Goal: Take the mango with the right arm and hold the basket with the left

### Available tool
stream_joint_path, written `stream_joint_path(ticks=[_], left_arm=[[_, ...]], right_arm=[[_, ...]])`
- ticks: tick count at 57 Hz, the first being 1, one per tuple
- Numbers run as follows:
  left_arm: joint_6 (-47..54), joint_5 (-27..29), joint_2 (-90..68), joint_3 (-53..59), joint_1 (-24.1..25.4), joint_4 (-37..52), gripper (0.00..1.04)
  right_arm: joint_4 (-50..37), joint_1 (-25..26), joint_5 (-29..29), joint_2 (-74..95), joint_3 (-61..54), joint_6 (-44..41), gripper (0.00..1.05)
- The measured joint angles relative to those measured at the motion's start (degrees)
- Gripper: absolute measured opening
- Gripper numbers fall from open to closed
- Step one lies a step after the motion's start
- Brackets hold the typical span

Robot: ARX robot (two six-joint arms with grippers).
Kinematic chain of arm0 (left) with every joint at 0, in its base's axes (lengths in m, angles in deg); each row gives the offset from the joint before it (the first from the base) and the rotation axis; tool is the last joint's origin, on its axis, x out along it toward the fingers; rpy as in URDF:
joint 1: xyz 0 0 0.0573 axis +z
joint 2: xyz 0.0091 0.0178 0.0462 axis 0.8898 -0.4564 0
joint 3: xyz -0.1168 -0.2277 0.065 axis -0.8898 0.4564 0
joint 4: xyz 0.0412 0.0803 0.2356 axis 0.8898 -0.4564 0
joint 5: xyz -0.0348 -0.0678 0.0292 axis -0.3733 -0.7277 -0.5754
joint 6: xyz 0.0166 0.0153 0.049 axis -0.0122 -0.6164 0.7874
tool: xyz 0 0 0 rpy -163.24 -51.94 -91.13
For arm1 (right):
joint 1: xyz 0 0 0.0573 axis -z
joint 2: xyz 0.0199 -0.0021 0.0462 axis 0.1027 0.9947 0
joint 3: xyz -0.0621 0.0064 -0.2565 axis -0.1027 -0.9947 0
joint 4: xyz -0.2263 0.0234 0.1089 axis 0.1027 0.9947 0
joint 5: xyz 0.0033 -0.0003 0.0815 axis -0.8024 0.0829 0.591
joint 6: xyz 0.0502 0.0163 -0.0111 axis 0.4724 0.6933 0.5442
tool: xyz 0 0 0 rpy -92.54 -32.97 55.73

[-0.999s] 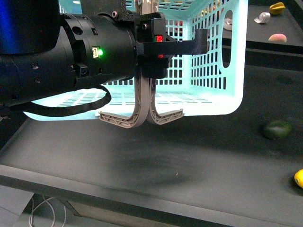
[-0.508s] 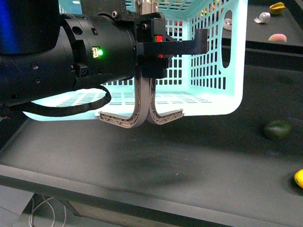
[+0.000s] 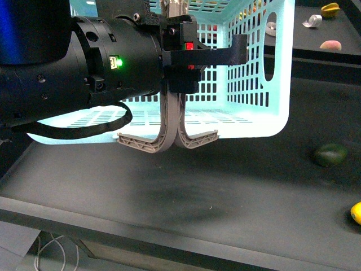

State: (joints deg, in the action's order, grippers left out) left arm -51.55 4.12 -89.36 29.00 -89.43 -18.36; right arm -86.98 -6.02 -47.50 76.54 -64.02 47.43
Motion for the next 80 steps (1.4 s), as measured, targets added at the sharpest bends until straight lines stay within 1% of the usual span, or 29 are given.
stream_joint_path(ticks=[17,19,21,24,26,31,35,38,43,47,56,67,71,80], left_arm=[[0.0,0.0,0.0,0.0,0.0,0.0,0.04],[0.0,0.0,0.0,0.0,0.0,0.0,0.04],[0.0,0.0,0.0,0.0,0.0,0.0,0.04],[0.0,0.0,0.0,0.0,0.0,0.0,0.04],[0.0,0.0,0.0,0.0,0.0,0.0,0.04],[0.0,0.0,0.0,0.0,0.0,0.0,0.04],[0.0,0.0,0.0,0.0,0.0,0.0,0.04],[0.0,0.0,0.0,0.0,0.0,0.0,0.04],[0.0,0.0,0.0,0.0,0.0,0.0,0.04],[0.0,0.0,0.0,0.0,0.0,0.0,0.04],[0.0,0.0,0.0,0.0,0.0,0.0,0.04],[0.0,-0.1,0.0,0.0,0.0,0.0,0.04],[0.0,-0.2,-0.1,0.0,0.0,0.0,0.04],[0.0,0.0,-0.1,0.0,0.0,0.0,0.04]], right_arm=[[-0.1,0.0,-0.2,0.0,0.0,0.0,0.96],[-1.7,-0.8,-3.0,0.1,-0.1,0.5,0.96],[-6.1,-1.1,-7.4,1.4,-0.2,1.1,0.96],[-11.3,0.0,-8.5,4.0,-0.2,1.9,0.96],[-14.1,1.3,-7.7,6.5,-0.2,2.2,0.96],[-21.6,5.7,-3.3,15.8,-0.2,3.0,0.96],[-33.0,11.5,2.1,29.2,-0.1,3.8,0.96],[-38.9,14.4,3.8,37.8,0.0,3.7,0.96],[-45.3,17.5,6.7,50.1,1.3,3.1,0.96],[-49.4,18.9,9.2,60.2,3.3,1.9,0.96],[-53.4,20.3,13.6,78.4,8.0,-3.0,0.96],[-57.6,21.1,14.8,96.8,13.8,-9.5,0.96],[-57.5,21.8,15.9,105.5,17.7,-12.2,0.96],[-54.8,22.9,18.1,113.7,22.6,-16.6,0.96]])
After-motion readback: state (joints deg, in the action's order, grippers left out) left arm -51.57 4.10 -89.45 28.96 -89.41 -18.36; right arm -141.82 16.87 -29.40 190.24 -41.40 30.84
